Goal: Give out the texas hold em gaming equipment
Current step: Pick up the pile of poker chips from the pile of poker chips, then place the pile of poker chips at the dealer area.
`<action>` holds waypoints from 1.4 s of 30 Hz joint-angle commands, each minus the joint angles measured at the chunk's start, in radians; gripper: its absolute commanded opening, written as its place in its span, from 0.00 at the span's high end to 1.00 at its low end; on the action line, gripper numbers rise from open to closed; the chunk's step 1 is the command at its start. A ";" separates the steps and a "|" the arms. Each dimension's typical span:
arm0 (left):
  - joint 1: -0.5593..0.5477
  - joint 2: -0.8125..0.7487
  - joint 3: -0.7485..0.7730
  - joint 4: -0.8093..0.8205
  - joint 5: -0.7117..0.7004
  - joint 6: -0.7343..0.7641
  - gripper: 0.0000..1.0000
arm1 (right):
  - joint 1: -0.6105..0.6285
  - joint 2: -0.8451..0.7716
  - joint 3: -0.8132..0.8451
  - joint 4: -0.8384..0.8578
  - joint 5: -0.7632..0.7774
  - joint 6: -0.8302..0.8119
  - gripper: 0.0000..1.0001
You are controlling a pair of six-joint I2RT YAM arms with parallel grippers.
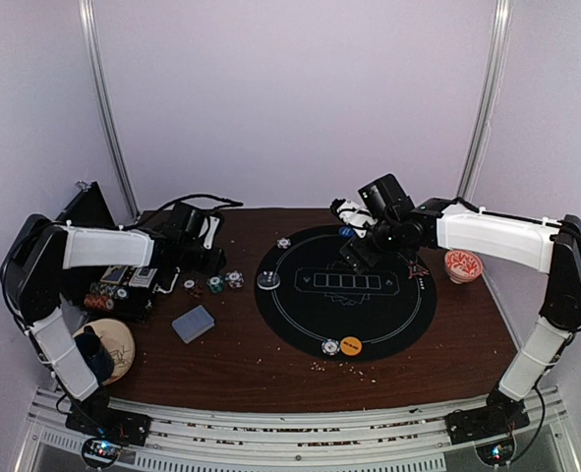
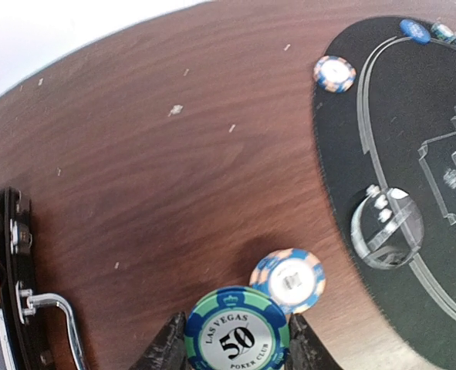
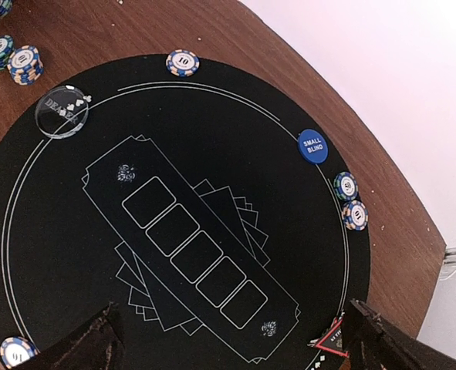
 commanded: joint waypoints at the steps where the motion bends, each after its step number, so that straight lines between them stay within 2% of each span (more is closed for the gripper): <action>1: -0.040 0.051 0.103 0.008 0.009 -0.013 0.75 | 0.001 -0.032 -0.020 0.036 0.057 0.019 0.00; 10: -0.092 0.285 0.382 -0.015 0.034 -0.020 0.75 | -0.054 -0.044 -0.028 0.059 0.079 0.040 0.00; 22: -0.099 0.639 0.810 -0.069 0.082 -0.034 0.74 | -0.082 -0.072 -0.036 0.072 0.065 0.041 0.00; 42: -0.098 0.739 0.867 -0.077 0.078 -0.044 0.73 | -0.082 -0.096 -0.038 0.077 0.050 0.041 0.00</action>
